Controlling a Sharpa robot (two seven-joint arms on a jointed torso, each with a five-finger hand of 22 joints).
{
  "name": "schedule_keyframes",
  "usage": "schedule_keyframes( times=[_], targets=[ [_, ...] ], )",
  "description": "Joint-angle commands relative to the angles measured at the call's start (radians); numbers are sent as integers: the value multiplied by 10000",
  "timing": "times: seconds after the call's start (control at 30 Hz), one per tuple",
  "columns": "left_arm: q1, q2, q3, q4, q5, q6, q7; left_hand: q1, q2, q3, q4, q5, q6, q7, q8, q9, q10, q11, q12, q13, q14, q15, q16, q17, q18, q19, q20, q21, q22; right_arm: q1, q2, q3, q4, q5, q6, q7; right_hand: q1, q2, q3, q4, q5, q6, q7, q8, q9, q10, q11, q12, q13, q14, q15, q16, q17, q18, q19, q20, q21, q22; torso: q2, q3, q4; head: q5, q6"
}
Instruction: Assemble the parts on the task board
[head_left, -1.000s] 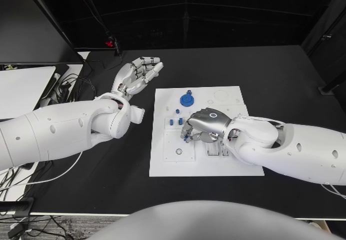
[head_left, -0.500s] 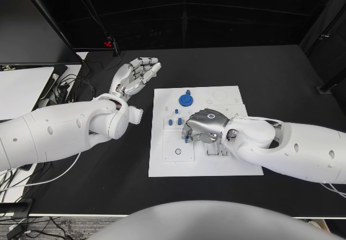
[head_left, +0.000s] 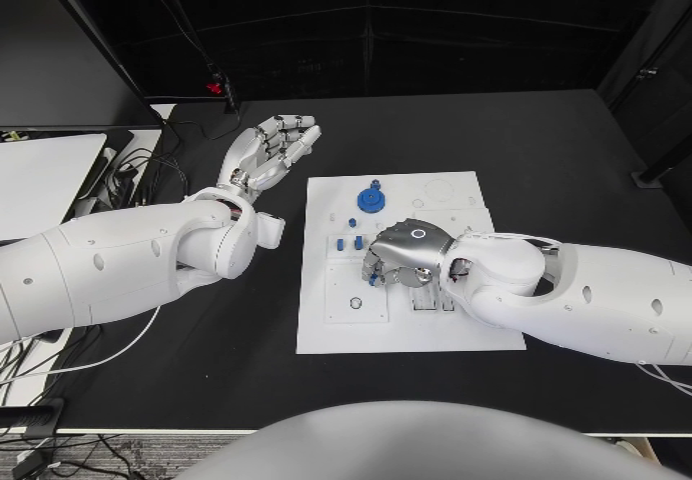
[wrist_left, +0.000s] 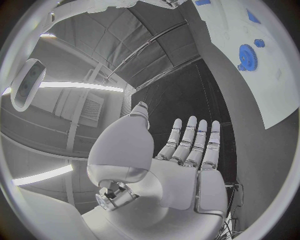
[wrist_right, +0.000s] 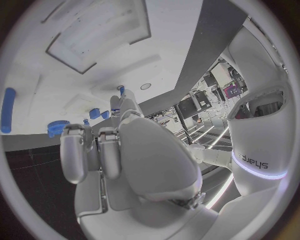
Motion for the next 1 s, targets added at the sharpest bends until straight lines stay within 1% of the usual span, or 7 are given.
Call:
schedule_keyframes(
  times=[0.03, 0.1, 0.33, 0.47, 0.7, 0.9, 1.0],
  targets=[
    [14, -6, 10, 24, 7, 63, 1301, 17, 98, -47, -11, 66, -63, 1498, 59, -16, -81, 0, 56, -16, -73, -11, 69, -16, -109, 60, 1, 58, -10, 9, 15, 4, -11, -63, 137, -80, -82, 15, 35, 27, 35, -36, 68, -56, 11, 15, 15, -65, -14, 981, 97, -44, 2321, 102, 651, 69, -33, 2366, -9, -3, -3, 12, 0],
    [14, -10, 10, 29, 7, 62, 1300, 17, 98, -47, -11, 66, -63, 1498, 59, -16, -81, 0, 56, -16, -73, -11, 69, -16, -109, 60, 1, 58, -10, 9, 20, 4, -17, -70, 156, -97, -79, 17, 41, 24, 35, -40, 70, -61, 9, 10, 15, -68, -14, 981, 98, -44, 2322, 104, 648, 70, -38, 2364, -11, -3, -10, 11, 0],
    [14, -11, 10, 31, 7, 64, 1294, 25, 123, -60, -12, 78, -68, 1497, 92, -24, -84, 0, 92, -25, -80, -11, 93, -44, -111, 58, 1, 58, -15, 9, -3, 3, -11, -116, 260, -153, -79, 17, 41, 24, 35, -40, 70, -61, 9, 10, 15, -68, -14, 981, 98, -44, 2322, 104, 648, 70, -38, 2364, -7, 4, -3, -26, 0],
    [14, -11, 10, 25, 8, 67, 1290, 27, 129, -64, -12, 81, -69, 1497, 101, -26, -85, 0, 101, -27, -81, -11, 99, -51, -111, 58, 1, 58, -16, 8, -3, 3, -10, -164, 272, -186, -79, 17, 41, 24, 35, -40, 70, -61, 9, 10, 15, -68, -14, 981, 98, -44, 2322, 104, 648, 70, -38, 2364, -10, -2, -22, -19, 0],
    [14, 10, 10, 13, 8, 82, 1289, 28, 138, -68, -12, 83, -72, 1497, 109, -30, -87, 0, 111, -30, -83, -11, 107, -60, -111, 57, 1, 58, -19, 8, 17, 3, 8, -239, 263, -189, -75, 20, 50, 20, 35, -44, 72, -69, 7, 3, 17, -72, -14, 980, 100, -46, 2318, 110, 636, 73, -59, 2355, -1, 7, -10, -42, 0],
    [14, 3, 10, 13, 8, 77, 1283, 28, 138, -68, -12, 83, -72, 1497, 109, -30, -87, 0, 111, -30, -83, -11, 107, -60, -111, 57, 1, 58, -19, 8, 28, 3, 5, -253, 339, -201, -87, 5, 54, 22, 33, -71, 79, -98, -2, -26, 27, -82, -16, 979, 107, -49, 2312, 111, 633, 79, -64, 2353, -7, 0, -7, -47, 0],
    [14, -1, 10, 18, 8, 74, 1275, 28, 138, -68, -12, 83, -72, 1497, 109, -30, -87, 0, 111, -30, -83, -11, 107, -60, -111, 57, 1, 58, -19, 7, 44, 3, -7, -256, 399, -226, -113, -20, 51, 31, 33, -110, 85, -137, -14, -68, 40, -89, -17, 976, 117, -55, 2301, 113, 629, 88, -71, 2350, -4, -1, -7, -86, 0]
  ],
)
